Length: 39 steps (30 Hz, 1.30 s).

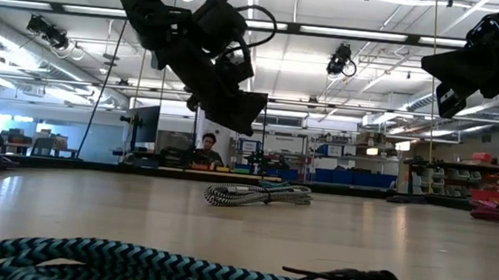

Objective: Pick and place USB-C Cables
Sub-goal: Put the silver charger cable into the white bin

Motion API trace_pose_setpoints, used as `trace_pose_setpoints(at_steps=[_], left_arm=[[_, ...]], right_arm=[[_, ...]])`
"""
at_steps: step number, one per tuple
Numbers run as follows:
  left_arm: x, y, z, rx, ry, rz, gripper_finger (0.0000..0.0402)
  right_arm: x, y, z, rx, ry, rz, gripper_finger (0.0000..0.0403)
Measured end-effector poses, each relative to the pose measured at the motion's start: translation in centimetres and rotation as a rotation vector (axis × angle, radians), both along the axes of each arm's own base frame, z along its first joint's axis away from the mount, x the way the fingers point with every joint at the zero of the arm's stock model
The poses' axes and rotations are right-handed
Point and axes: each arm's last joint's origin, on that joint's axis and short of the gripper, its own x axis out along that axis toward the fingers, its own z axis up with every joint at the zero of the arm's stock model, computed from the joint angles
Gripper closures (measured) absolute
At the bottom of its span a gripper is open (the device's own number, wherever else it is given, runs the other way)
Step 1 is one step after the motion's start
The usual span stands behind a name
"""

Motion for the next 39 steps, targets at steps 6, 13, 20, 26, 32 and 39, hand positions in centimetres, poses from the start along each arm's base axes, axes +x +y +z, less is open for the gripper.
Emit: trace_pose_setpoints(at_steps=[6, 13, 20, 26, 32, 39], left_arm=[[0.4, -0.1, 0.5, 0.004, -0.033, -0.062, 0.0285], [0.8, 1.3, 1.2, -0.097, -0.239, -0.030, 0.0285], [3.9, 5.6, 1.5, -0.170, -0.253, 0.016, 0.0276], [8.0, 8.3, 1.1, -0.319, -0.094, 0.047, 0.0201], [10.8, 9.1, 0.8, -0.407, -0.021, 0.208, 0.0115], [11.1, 8.4, 0.1, -0.538, 0.020, 0.329, 0.0102]], right_arm=[[0.0, 0.0, 0.0, 0.000, 0.000, -0.002, 0.0392], [0.0, 0.0, 0.0, 0.000, 0.000, -0.002, 0.0392], [0.0, 0.0, 0.0, 0.000, 0.000, -0.002, 0.0392], [0.0, 0.0, 0.0, -0.001, -0.004, 0.015, 0.0392], [0.0, 0.0, 0.1, -0.001, -0.007, 0.016, 0.0392], [0.0, 0.1, 0.1, -0.001, -0.007, 0.019, 0.0392]])
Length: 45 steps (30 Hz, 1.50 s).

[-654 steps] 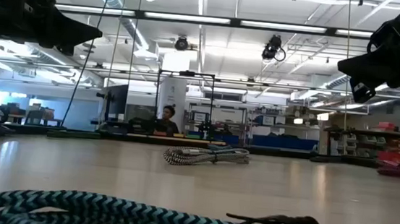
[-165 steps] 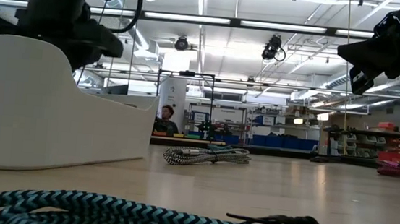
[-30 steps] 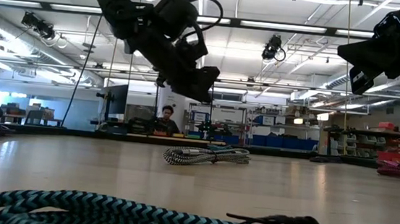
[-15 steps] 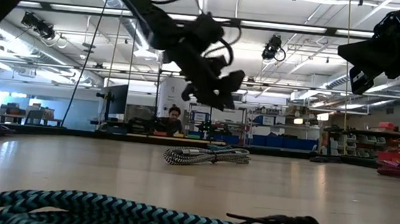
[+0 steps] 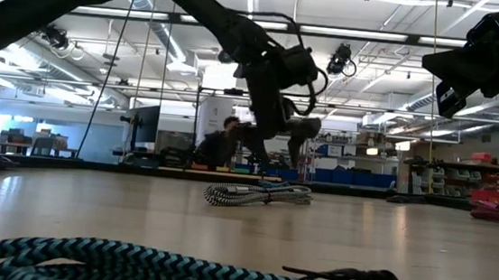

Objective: Pick and place USB-C Cables
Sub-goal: Put the silver charger cable into the white bin

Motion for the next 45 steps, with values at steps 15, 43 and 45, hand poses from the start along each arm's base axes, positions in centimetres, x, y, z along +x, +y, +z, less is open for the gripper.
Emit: trace_pose_setpoints(at_steps=[15, 43, 45], left_arm=[[-0.6, -11.9, 2.1, -0.035, 0.296, -0.293, 0.0142], [-2.1, -21.8, -2.7, -0.229, 0.277, -0.549, 0.0381], [-2.9, -22.5, -0.8, -0.213, 0.348, -0.553, 0.0375]], right_arm=[[0.0, 0.0, 0.2, 0.000, -0.017, 0.001, 0.0392], [0.0, 0.0, 0.4, 0.000, -0.038, 0.005, 0.0392], [0.0, 0.0, 0.4, 0.000, -0.039, 0.005, 0.0392]])
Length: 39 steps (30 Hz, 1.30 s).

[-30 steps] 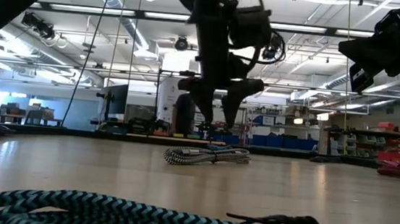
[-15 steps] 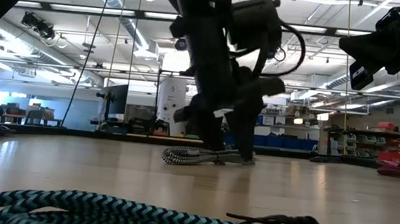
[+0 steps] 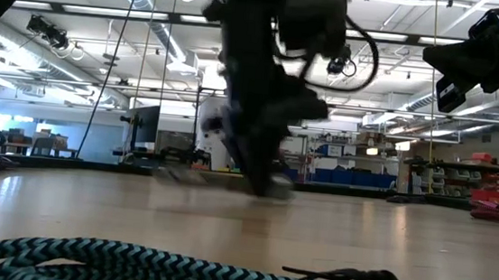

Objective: Pick and place USB-C Cables
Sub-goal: Put the silver charger cable into the white bin

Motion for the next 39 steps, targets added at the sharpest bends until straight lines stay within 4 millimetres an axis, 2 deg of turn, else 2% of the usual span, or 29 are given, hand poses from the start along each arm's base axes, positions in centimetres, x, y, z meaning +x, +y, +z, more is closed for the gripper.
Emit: trace_pose_setpoints(at_steps=[2, 4, 7, 10, 12, 17, 19, 22, 29, 33, 39], left_arm=[[-0.5, -1.0, 3.3, 0.006, -0.033, -0.009, 0.0372], [-2.1, -2.2, 5.9, 0.007, -0.013, -0.002, 0.0377], [-4.7, -4.4, 7.6, 0.003, 0.062, 0.060, 0.0381], [-8.3, -6.9, 10.4, 0.004, 0.112, 0.175, 0.0381], [-10.5, -8.8, 11.5, 0.017, 0.143, 0.261, 0.0381], [-14.8, -13.7, 12.0, 0.044, 0.155, 0.442, 0.0379], [-16.1, -15.3, 11.6, 0.032, 0.154, 0.503, 0.0381], [-18.3, -17.2, 10.0, 0.030, 0.222, 0.613, 0.0381], [-23.8, -20.1, 6.3, 0.095, 0.388, 0.846, 0.0381], [-25.5, -20.7, 4.3, 0.112, 0.408, 0.891, 0.0378], [-26.5, -20.3, 1.7, 0.131, 0.396, 0.904, 0.0375]], right_arm=[[0.0, 0.0, 0.0, 0.000, 0.002, 0.000, 0.0392], [0.0, 0.0, 0.0, 0.000, 0.000, 0.000, 0.0392], [0.0, 0.0, 0.1, 0.000, -0.007, 0.000, 0.0392], [0.0, 0.0, 0.1, 0.000, -0.012, 0.000, 0.0392], [0.0, 0.0, 0.1, 0.000, -0.014, 0.000, 0.0392], [0.0, 0.0, 0.2, 0.000, -0.021, 0.000, 0.0392], [0.0, 0.0, 0.2, 0.000, -0.021, 0.000, 0.0392], [0.0, 0.0, 0.2, 0.000, -0.021, 0.000, 0.0392], [0.0, 0.0, 0.2, 0.000, -0.021, 0.000, 0.0392], [0.0, 0.0, 0.2, 0.000, -0.021, 0.000, 0.0392], [0.0, 0.0, 0.2, 0.000, -0.021, 0.001, 0.0392]])
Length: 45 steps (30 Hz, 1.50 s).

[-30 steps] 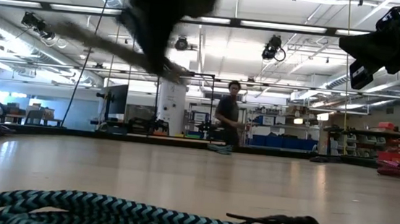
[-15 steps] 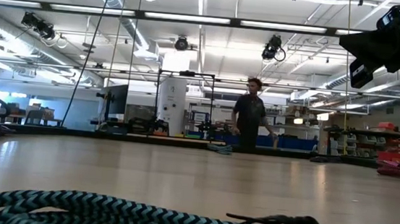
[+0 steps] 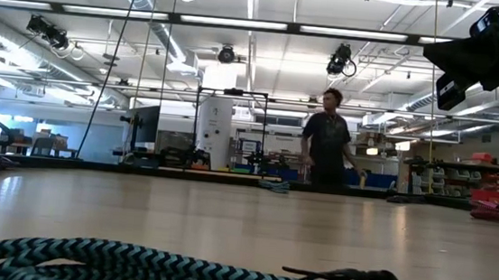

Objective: Pick and place USB-C Cables
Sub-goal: Put the silver charger cable into the white bin, then put the top light blue charger cable into the white bin

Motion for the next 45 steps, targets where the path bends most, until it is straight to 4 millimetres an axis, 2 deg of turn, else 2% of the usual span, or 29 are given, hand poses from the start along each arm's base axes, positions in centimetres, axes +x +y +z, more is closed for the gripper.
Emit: trace_pose_setpoints(at_steps=[5, 9, 12, 16, 20, 22, 24, 30, 32, 35, 39, 42, 45], left_arm=[[-0.4, 0.6, -0.8, 0.028, 0.019, 0.002, 0.0370], [-0.5, 0.5, -0.9, 0.013, 0.043, 0.015, 0.0351], [-0.5, 0.3, -0.9, -0.029, 0.074, 0.029, 0.0316], [-0.8, 0.0, -0.8, -0.056, 0.075, 0.005, 0.0251], [-1.2, 0.2, 0.8, -0.085, 0.045, -0.005, 0.0193], [-0.9, 0.1, 1.7, -0.062, -0.040, -0.026, 0.0173], [-0.2, -0.1, 2.6, 0.009, -0.201, -0.085, 0.0160], [3.4, -0.1, 3.3, 0.377, -0.888, -0.389, 0.0159], [4.9, 0.2, 3.5, 0.519, -1.017, -0.481, 0.0166], [7.7, 1.5, 3.4, 0.612, -1.009, -0.543, 0.0180], [12.2, 4.9, 3.0, 0.726, -0.909, -0.567, 0.0200], [16.0, 8.8, 2.3, 0.801, -0.782, -0.587, 0.0214], [19.3, 13.5, 1.3, 0.784, -0.644, -0.599, 0.0222]], right_arm=[[0.0, 0.0, 0.0, 0.000, 0.000, -0.001, 0.0392], [0.0, 0.0, 0.0, 0.000, 0.000, 0.000, 0.0392], [0.0, 0.0, 0.0, 0.000, 0.001, 0.000, 0.0392], [0.0, 0.0, 0.0, 0.000, 0.000, 0.000, 0.0392], [0.0, 0.0, 0.0, 0.000, 0.000, 0.000, 0.0392], [0.0, 0.0, 0.0, 0.000, 0.001, -0.001, 0.0392], [0.0, 0.0, 0.0, 0.000, 0.001, 0.000, 0.0392], [0.0, 0.0, 0.0, 0.000, 0.001, 0.000, 0.0392], [0.0, 0.0, 0.0, 0.000, 0.000, 0.000, 0.0392], [0.0, 0.0, 0.0, 0.000, 0.000, -0.001, 0.0392], [0.0, 0.0, 0.0, 0.000, 0.000, 0.000, 0.0392], [0.0, 0.0, 0.0, 0.000, -0.002, -0.001, 0.0392], [0.0, 0.0, 0.1, 0.000, -0.008, -0.001, 0.0392]])
